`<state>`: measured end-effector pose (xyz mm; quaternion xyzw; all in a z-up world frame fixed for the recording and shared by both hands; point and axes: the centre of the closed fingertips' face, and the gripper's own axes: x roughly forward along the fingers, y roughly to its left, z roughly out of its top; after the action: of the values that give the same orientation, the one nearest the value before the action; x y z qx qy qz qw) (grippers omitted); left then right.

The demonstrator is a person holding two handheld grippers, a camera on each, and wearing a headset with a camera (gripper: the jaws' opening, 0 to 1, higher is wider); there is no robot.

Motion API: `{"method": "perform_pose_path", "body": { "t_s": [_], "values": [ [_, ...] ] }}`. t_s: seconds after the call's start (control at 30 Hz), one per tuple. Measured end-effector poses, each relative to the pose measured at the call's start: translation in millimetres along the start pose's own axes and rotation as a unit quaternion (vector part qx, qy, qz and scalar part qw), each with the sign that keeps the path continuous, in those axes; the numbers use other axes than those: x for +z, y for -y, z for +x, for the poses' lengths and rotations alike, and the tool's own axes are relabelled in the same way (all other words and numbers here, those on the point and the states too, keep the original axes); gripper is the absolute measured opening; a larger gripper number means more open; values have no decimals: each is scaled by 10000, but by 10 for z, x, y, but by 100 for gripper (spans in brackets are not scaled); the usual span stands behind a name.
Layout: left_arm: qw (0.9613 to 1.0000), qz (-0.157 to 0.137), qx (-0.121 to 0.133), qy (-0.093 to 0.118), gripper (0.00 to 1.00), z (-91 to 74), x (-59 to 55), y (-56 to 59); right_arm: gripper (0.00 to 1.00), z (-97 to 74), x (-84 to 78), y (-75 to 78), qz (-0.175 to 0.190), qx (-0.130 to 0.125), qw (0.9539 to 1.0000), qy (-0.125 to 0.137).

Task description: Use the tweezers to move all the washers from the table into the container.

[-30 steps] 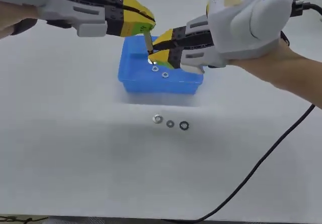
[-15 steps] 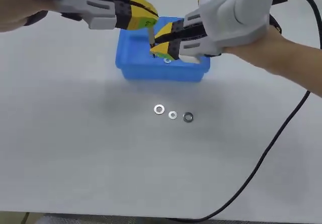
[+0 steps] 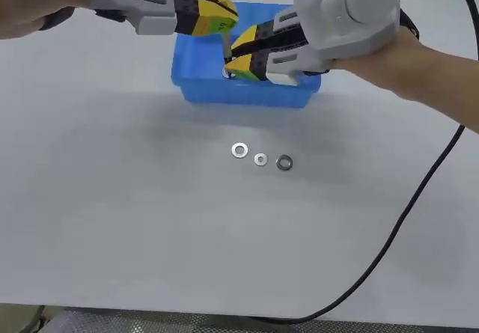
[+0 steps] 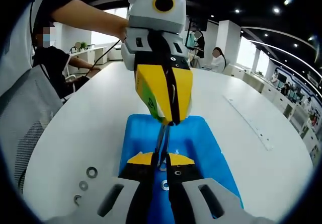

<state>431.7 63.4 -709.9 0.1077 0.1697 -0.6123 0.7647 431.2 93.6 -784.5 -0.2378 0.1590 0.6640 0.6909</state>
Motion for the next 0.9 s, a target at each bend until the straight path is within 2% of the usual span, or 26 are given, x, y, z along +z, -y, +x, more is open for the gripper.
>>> {"method": "perform_pose_path", "body": {
  "t_s": [0.33,0.57,0.9],
  "values": [
    [9999,64,75,-32,5,-4,8,-2,12,-7,20,-28,-71,-103,9999,-108],
    [9999,83,116,61,5,-28,92,4,12,-45,76,4,-37,-180,9998,-74],
    [9997,185,85,100,5,-80,214,109,14,-144,184,-33,-85,-239,9997,21]
  ]
}}
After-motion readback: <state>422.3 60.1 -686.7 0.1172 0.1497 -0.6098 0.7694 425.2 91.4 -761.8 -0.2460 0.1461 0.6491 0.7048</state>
